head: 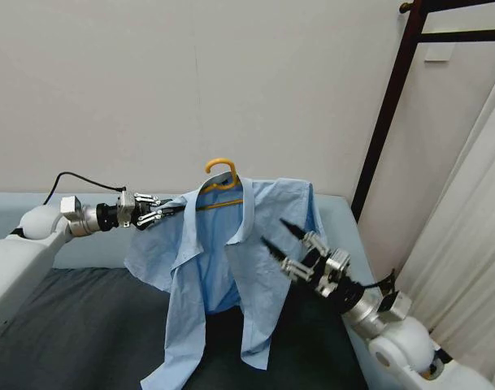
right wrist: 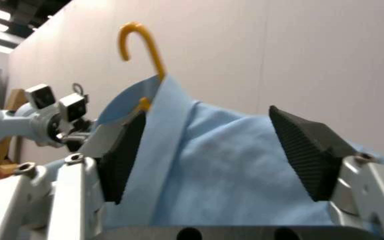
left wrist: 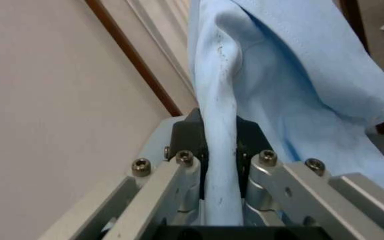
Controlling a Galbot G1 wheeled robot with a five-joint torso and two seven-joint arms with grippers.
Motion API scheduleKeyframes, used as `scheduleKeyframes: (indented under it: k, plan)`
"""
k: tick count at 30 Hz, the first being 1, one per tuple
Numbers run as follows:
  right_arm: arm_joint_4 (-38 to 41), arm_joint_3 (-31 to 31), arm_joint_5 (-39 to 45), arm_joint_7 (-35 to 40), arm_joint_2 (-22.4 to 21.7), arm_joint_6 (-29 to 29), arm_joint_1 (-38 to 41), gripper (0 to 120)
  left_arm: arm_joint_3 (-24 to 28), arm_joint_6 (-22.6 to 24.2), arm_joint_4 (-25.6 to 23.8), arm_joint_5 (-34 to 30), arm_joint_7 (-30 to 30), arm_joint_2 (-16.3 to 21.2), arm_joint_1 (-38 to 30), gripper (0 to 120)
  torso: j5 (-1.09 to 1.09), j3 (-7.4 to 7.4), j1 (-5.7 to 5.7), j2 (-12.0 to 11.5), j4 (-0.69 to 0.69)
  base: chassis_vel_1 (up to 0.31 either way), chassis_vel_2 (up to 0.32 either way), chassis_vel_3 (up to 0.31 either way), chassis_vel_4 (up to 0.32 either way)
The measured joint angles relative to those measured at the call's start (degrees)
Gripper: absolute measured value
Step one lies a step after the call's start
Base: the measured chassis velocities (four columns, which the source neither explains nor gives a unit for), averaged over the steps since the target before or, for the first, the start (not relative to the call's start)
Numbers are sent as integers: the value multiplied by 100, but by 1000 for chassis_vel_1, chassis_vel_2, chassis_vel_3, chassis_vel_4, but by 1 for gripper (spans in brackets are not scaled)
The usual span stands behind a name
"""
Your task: Pick up the clothes from the sofa and hang them on the clothes hanger.
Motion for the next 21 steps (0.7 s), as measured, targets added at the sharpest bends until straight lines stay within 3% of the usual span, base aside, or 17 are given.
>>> scheduleKeyframes:
  k: [4,7,14,21]
  plan:
    - [-47,83,263,-34,-265,-35,86,89,31,76,119,81,271,-67,-46,7,-2,0,0,0,0,0,0,0,0]
    - [-282,-20,610,-588,-656,-172,319,99,19,163,174,258,588,-120,-11,7,-2,0,0,0,2,0,0,0,0]
    - [-1024,-416,919,-2494,-1275,-629,1275,100,31,306,130,446,973,-13,13,7,-2,1,0,0,5,0,0,0,0]
    - [-1280,-420,466,-2896,-1384,-692,1376,100,-21,308,65,450,986,29,85,7,-1,0,0,0,-2,0,0,0,0]
